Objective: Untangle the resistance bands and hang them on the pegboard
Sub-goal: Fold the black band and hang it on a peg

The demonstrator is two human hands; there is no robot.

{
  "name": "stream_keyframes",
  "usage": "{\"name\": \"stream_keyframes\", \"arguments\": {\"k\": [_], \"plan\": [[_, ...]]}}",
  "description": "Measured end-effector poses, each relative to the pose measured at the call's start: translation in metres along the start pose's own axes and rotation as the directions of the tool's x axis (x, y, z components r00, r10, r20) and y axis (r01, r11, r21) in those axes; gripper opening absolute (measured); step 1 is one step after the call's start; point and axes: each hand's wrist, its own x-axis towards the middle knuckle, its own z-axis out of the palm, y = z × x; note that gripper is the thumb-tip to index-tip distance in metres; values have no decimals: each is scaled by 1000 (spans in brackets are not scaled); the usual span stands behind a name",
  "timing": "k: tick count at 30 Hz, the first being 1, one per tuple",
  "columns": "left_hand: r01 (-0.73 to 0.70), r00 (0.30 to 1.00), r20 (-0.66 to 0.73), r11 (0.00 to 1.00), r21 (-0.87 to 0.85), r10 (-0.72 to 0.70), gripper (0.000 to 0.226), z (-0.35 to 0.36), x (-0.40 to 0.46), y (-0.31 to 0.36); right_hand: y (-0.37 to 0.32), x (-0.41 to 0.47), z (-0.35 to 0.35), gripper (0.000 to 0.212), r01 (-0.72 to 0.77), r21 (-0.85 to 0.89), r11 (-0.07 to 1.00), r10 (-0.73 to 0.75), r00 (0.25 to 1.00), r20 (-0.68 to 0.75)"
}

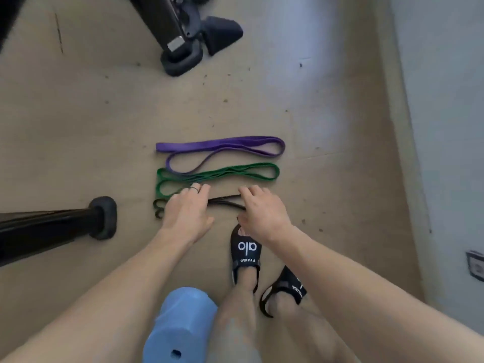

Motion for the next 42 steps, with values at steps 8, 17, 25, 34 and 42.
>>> {"name": "stream_keyframes", "arguments": {"k": [8, 17, 25, 34, 42], "plan": [[-24, 999, -20, 984, 174, 28, 48, 220, 153, -21, 57, 174, 200, 71, 166, -204, 965, -164, 986, 26], [-132, 982, -103, 960, 246, 161, 48, 318, 202, -43, 78, 238, 280, 28, 247, -421, 873, -259, 965, 27], [-143, 981, -114, 985, 102, 154, 41, 283, 190, -36, 81, 221, 246, 33, 242, -301, 923, -273, 960, -67], [-260, 951, -190, 964, -60, 245, 45, 101, 85, 11, 67, 82, 100, 41, 80, 3, 997, -76, 957, -278], [-427, 870, -331, 895, -131, 366, 39, -123, -61, 102, 46, -117, -88, 9, -137, 307, 942, 263, 869, -420]]}}
